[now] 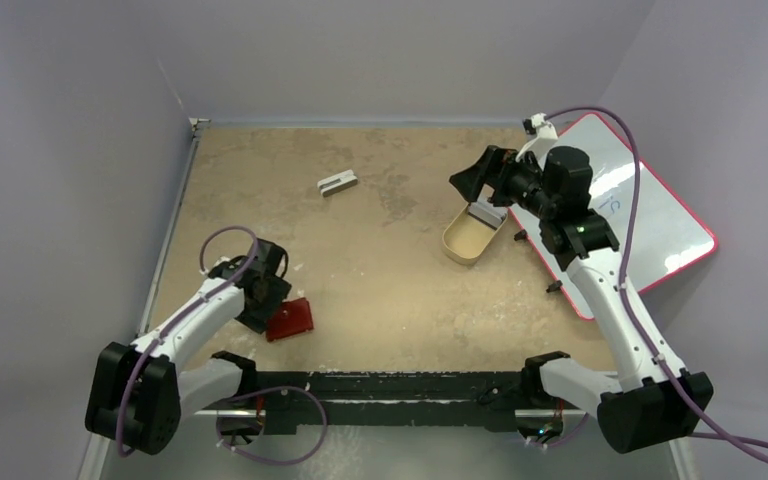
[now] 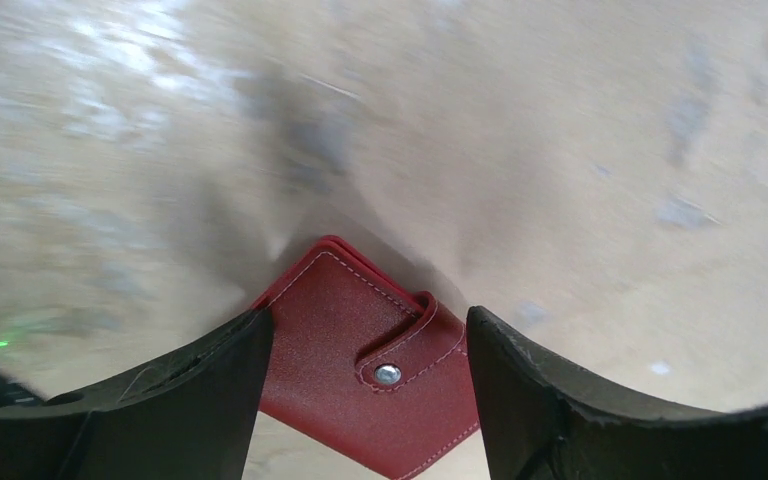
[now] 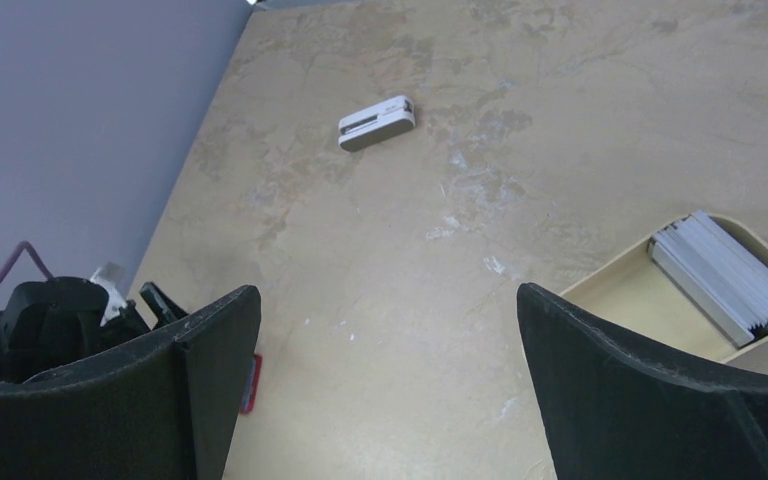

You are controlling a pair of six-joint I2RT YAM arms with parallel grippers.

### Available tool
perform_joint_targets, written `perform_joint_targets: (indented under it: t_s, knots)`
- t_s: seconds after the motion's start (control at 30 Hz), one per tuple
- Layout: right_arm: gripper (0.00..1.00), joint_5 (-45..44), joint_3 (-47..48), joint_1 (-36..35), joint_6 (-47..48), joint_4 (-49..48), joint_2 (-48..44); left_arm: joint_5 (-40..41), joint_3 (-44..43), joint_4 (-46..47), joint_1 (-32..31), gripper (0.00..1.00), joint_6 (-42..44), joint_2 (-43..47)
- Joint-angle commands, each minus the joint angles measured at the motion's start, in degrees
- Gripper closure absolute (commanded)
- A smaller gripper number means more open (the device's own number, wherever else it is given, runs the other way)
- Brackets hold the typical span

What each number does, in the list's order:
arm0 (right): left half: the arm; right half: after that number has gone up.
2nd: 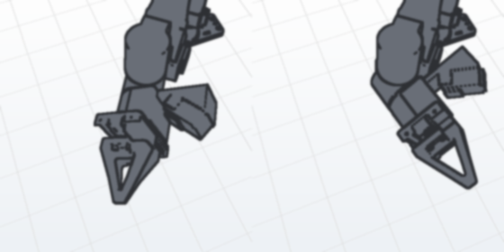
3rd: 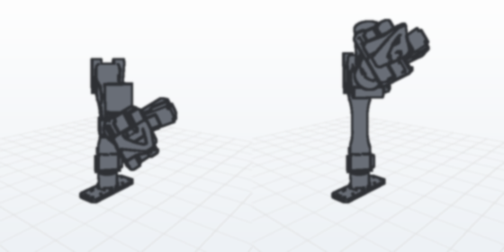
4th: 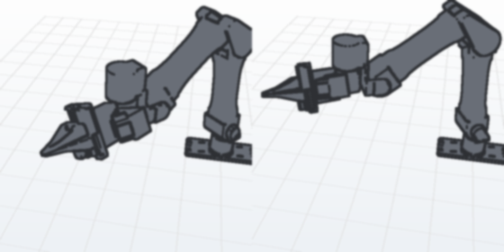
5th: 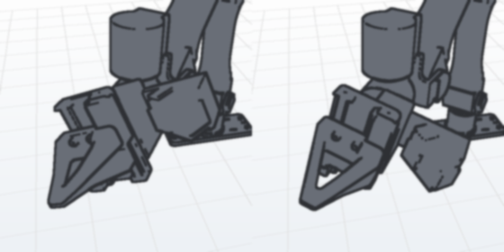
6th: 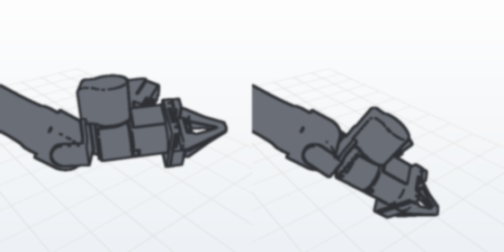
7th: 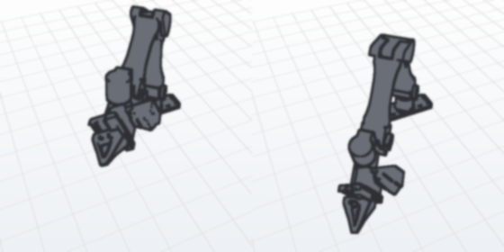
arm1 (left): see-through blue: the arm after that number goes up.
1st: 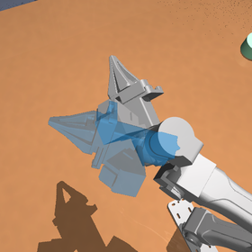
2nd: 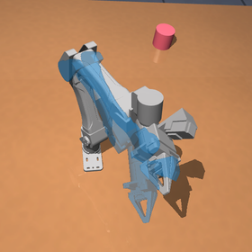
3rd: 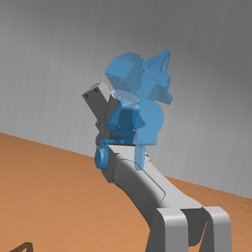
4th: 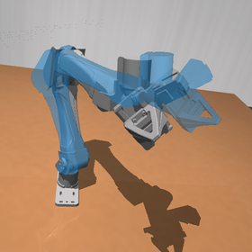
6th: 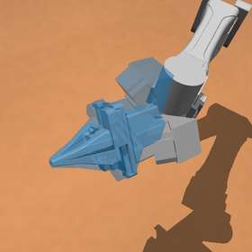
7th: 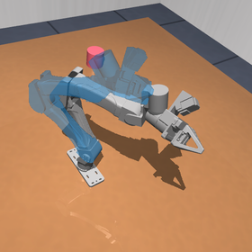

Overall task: Put the credit cards into the card holder
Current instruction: Move the card holder to the center of the board.

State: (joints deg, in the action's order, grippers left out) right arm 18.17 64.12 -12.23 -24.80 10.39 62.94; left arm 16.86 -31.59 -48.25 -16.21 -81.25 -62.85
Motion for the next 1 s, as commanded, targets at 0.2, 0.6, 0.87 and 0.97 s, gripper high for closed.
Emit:
perform_joint_targets:
  t_s: [0.2, 0.6, 0.87, 0.97]
  knots:
    - [0.04, 5.3, -7.3, 0.2, 0.2, -0.9, -1.0, -5.4, -3.4, 32.7, -13.6, 0.3, -9.8, -8.1]
    - [0.23, 0.2, -11.3, -6.1, -0.9, -1.4, 0.6, -2.9, -15.3, 37.8, -16.1, 0.3, 7.2, -11.5]
    - [0.47, -7.7, -9.8, -17.6, -2.2, -2.6, 8.3, -5.7, -14.1, 28.4, -16.0, 0.2, 23.0, -2.6]
    - [0.52, -10.3, -9.2, -21.0, -2.3, -3.4, 11.7, -4.9, -12.6, 25.3, -16.0, 0.18, 22.6, 1.5]
